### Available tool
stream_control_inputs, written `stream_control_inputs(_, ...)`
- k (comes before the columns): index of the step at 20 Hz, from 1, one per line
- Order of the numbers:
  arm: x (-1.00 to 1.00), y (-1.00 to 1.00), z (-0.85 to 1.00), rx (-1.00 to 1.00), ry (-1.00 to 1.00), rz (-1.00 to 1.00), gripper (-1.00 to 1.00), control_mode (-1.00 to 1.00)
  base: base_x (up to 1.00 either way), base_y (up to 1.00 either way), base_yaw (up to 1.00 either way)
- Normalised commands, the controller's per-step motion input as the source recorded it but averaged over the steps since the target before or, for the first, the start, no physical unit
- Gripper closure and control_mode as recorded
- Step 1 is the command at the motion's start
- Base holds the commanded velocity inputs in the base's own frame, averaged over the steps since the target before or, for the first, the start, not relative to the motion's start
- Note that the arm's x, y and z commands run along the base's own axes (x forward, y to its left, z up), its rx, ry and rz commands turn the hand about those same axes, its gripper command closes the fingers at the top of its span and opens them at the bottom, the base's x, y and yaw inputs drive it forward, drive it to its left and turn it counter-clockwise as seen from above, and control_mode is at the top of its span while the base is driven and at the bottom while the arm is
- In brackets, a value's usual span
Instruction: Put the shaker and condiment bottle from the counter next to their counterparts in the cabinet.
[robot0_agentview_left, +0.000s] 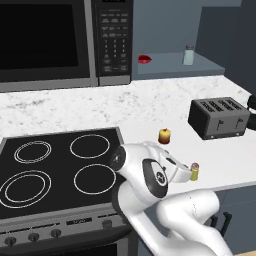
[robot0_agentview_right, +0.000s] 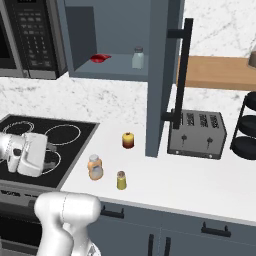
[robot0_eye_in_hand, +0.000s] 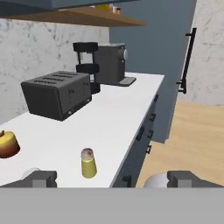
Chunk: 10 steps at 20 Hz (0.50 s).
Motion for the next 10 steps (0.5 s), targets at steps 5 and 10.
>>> stream_control_inputs(5, -0.01, -0.19, -0.44, -0.05, -0.02, 0.01, -1.00, -1.00, 0.00, 0.00, 0.00)
stream_control_inputs(10, 0.06, -0.04, -0.03, -0.01, 0.00, 0.00, -1.00, -1.00, 0.00, 0.00, 0.00)
